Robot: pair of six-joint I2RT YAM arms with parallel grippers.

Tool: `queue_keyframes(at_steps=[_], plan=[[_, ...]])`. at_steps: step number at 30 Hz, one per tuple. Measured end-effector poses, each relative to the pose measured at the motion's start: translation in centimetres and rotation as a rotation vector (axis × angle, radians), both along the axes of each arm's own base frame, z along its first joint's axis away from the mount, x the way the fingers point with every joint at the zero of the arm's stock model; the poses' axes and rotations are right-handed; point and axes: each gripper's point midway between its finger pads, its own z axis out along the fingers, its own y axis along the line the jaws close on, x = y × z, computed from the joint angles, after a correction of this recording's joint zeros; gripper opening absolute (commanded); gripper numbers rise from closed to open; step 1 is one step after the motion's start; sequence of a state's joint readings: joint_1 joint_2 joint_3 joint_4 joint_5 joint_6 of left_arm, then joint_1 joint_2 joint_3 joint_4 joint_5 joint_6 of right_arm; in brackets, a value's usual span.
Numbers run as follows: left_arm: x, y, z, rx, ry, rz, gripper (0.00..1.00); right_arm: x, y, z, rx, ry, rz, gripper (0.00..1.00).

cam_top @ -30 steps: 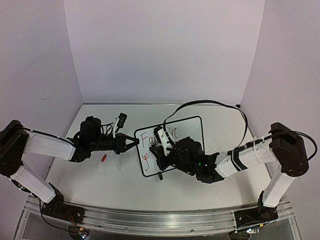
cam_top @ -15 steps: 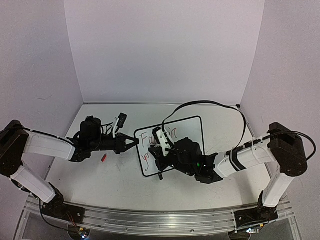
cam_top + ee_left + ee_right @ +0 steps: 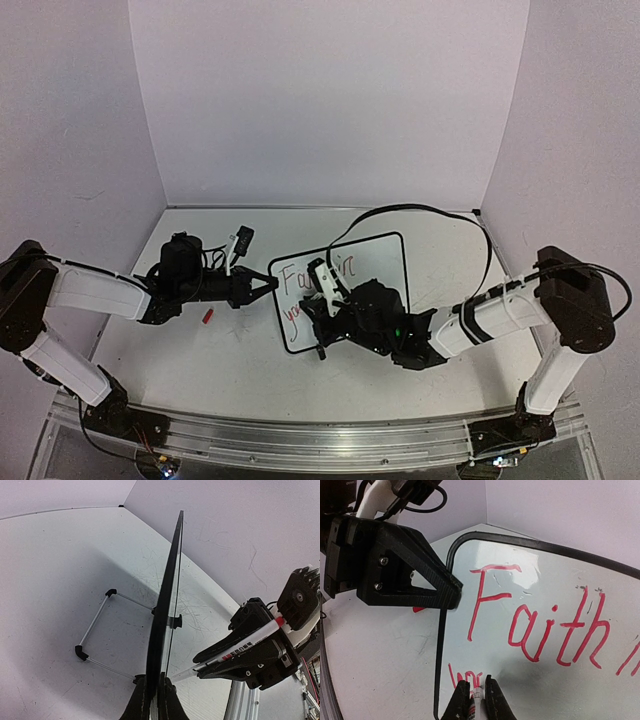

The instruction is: Write a sentence on the whiteboard

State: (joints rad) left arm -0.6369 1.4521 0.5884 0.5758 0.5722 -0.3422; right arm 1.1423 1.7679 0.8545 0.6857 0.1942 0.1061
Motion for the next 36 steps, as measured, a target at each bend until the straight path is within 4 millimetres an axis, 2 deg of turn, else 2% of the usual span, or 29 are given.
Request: queue_keyframes(at_steps=[36], plan=[[0.00,0.08,0.02,0.004,-0.001,0.004,0.00,0.04,-0.48,-0.61,-0.022,0.000,-0.022,0.00]])
